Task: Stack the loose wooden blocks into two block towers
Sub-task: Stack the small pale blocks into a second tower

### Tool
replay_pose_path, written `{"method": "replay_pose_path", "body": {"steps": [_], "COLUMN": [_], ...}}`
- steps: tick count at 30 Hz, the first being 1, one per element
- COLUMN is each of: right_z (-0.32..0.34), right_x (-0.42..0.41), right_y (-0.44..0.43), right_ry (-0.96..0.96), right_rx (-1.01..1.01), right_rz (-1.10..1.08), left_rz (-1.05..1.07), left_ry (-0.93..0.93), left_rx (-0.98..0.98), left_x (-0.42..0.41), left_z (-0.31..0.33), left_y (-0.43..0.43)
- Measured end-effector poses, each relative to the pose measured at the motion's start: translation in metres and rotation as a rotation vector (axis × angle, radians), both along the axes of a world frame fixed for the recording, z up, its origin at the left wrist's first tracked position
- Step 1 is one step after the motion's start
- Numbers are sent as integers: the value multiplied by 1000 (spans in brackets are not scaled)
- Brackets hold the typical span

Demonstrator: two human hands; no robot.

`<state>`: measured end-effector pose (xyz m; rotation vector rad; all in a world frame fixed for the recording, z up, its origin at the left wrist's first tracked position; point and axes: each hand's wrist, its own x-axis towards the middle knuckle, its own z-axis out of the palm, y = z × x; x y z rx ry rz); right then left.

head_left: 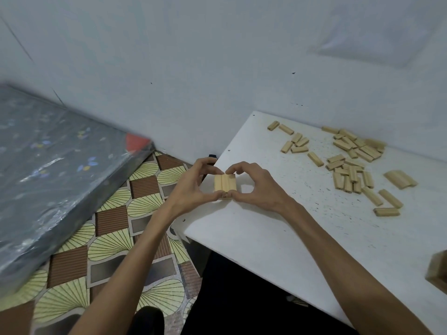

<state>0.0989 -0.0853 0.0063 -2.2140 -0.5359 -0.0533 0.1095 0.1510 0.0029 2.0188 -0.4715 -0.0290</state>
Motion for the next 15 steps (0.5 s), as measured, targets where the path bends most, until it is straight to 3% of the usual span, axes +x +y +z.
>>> {"method": "replay_pose_path", "body": {"steps": [15], "right_z": [-2], "right_x": [4], "right_y": [1], "right_ry": [37], "right_rx": [-17], "right_rz": [-14], "left_rz": [16], "left_ry": [29], "left_rx": [-10], "left_x": [6], "left_z": [-8], "left_y": [2]}}
